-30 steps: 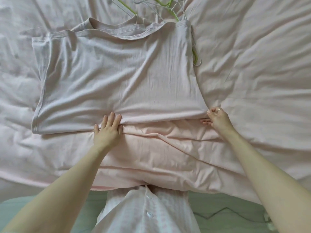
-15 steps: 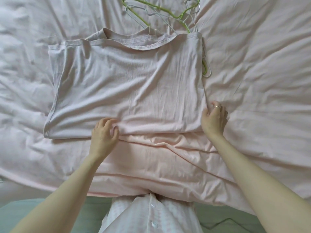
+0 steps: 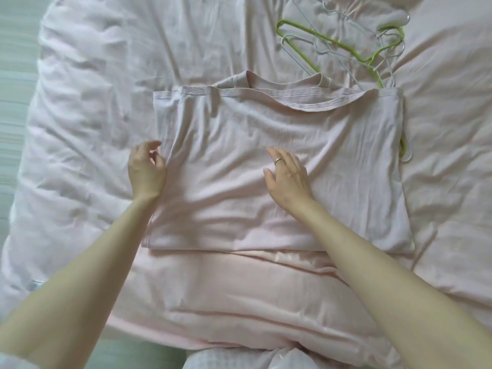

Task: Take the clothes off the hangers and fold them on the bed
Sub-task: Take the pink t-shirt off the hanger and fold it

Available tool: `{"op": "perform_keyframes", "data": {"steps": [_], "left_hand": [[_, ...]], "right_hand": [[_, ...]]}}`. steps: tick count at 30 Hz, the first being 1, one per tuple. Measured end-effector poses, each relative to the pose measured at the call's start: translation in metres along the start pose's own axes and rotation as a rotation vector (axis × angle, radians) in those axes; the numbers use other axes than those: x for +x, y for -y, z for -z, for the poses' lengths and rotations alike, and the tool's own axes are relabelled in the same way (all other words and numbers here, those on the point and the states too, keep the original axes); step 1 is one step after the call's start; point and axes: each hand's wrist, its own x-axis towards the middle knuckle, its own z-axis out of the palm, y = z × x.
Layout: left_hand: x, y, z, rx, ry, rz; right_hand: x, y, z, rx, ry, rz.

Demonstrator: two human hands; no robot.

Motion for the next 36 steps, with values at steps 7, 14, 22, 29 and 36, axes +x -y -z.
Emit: {"op": "perform_keyframes", "data": {"steps": [7, 14, 22, 29, 36], "left_hand": [[0.067, -0.009, -0.019, -0.020, 0.104, 0.078], [0.079, -0.009, -0.029, 0.163, 0.124, 0.071], [0.094, 0.004, -0.016, 0.102, 0.114, -0.029], [0.119, -0.016, -0.027, 0.068, 0.181, -0.161], [0.147, -0.025, -0.035, 0.063, 0.290, 0.006]], "right_hand": [[0.050, 0.040, -0.017, -0.135, 0.091, -0.046], [0.071, 0.047, -0.018, -0.221, 0.123, -0.046], [0.094, 0.051, -0.019, -0.222, 0.071, -0.037], [0.121, 0.058, -0.005, -0.222, -0.061, -0.014], [0.139, 0.026, 0.008, -0.305, -0.003, -0.114]]}}
